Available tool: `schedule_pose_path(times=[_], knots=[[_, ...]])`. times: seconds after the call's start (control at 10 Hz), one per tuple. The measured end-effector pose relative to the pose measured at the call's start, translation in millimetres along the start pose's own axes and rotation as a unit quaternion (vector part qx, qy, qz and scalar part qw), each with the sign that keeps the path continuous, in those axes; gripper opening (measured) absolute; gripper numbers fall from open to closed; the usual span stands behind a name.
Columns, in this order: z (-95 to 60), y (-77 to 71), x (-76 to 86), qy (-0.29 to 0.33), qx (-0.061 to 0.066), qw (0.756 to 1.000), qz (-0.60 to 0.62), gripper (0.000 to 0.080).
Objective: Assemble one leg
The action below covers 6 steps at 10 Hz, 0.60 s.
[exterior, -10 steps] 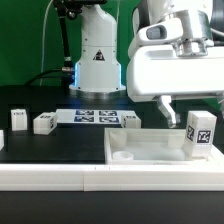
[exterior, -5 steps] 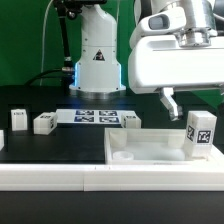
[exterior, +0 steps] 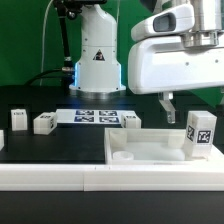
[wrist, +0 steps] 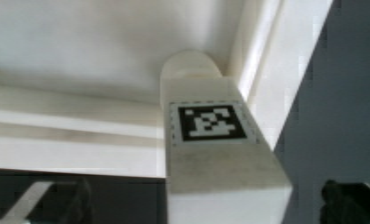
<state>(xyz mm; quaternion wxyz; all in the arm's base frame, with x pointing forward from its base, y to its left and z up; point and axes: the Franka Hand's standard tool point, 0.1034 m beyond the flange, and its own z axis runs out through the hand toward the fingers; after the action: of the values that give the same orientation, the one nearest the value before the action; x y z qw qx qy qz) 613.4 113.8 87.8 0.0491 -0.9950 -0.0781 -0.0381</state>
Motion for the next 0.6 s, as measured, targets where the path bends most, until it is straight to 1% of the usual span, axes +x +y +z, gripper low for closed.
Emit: schedule_pose_path(times=[0.2,0.3,0.4,0.5,0.6], knots=[[1.5,-4.0,0.2,-0.046,0.008,0.999,0.004,0.0649],[1.7,-6.1,-6.9,-0.086,0.014,0.996,0.003,0.0649],[1.6,-6.2,-3.4,-0.089,0.016,0.996,0.003,0.0649],[2.1,-6.0,-3.5,-0.088,0.015,0.996,0.003,0.0553],[2.2,-6.0,-3.5,-0.088,0.015,0.996,0.003,0.0553]])
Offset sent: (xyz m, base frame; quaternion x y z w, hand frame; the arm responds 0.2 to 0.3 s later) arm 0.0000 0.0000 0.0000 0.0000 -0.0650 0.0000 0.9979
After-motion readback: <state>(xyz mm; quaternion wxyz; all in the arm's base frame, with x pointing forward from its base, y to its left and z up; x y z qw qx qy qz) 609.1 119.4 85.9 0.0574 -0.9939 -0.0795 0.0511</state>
